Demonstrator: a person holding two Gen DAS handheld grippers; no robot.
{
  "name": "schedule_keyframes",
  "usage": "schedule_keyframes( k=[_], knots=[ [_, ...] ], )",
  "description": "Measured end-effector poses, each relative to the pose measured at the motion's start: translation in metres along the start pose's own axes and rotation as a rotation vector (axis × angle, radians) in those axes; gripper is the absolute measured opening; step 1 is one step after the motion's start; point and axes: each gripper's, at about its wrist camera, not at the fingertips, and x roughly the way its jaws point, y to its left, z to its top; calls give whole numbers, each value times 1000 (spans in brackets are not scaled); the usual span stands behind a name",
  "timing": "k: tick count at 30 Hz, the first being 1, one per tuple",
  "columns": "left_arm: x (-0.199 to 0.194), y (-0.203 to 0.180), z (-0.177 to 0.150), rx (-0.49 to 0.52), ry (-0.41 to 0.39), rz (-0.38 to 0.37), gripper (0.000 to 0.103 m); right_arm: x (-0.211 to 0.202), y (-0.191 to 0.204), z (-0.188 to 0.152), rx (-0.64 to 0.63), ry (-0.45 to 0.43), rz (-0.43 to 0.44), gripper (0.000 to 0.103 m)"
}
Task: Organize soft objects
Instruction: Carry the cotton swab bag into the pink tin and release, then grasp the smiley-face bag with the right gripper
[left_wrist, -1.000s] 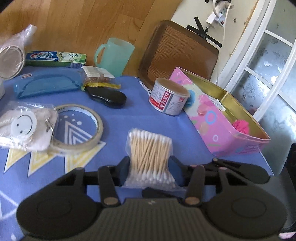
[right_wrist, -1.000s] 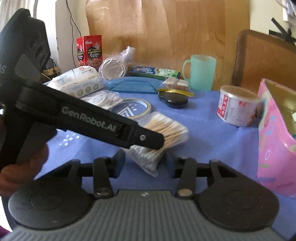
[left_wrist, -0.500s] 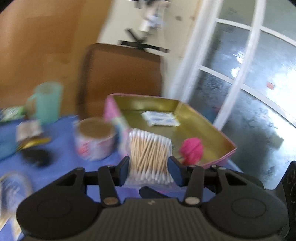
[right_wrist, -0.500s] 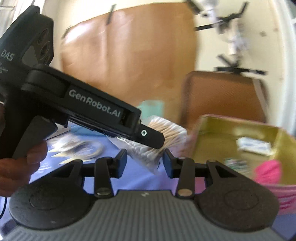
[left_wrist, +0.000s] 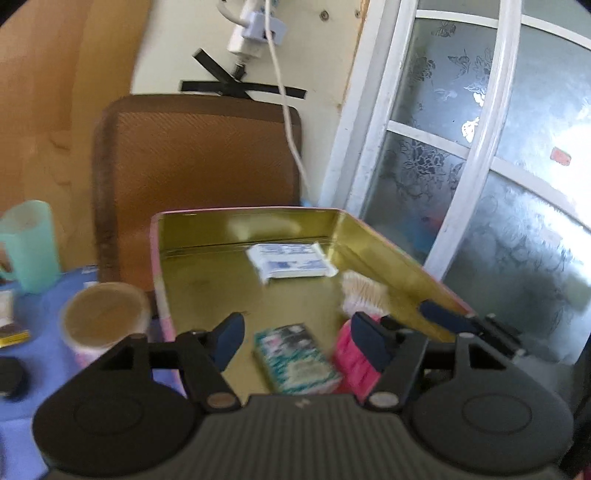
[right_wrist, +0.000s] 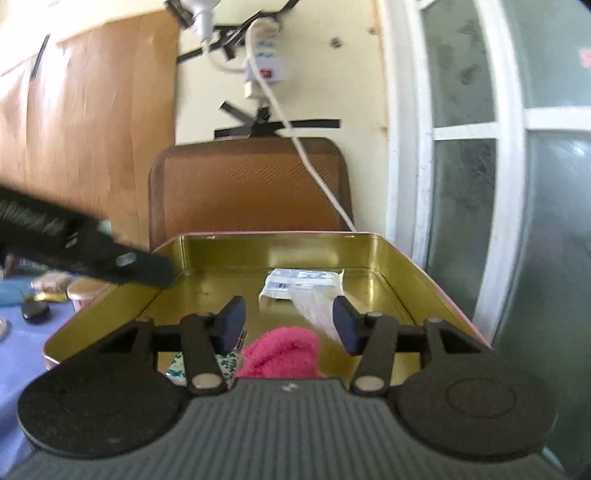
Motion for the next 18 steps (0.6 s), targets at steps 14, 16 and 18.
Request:
schedule_keyframes(
  k=[14,16,18],
  knots=[
    [-119,54,-95,-11,-8,141,68,-58,58,1,99,-82,256,55],
    [-134,71,-109,-34,-13,192,68,-59,82,-2,52,-65,289,54],
    [-150,92,-121,-75,-18,237,68,-58,107,-6,16,-30,326,50]
  ],
)
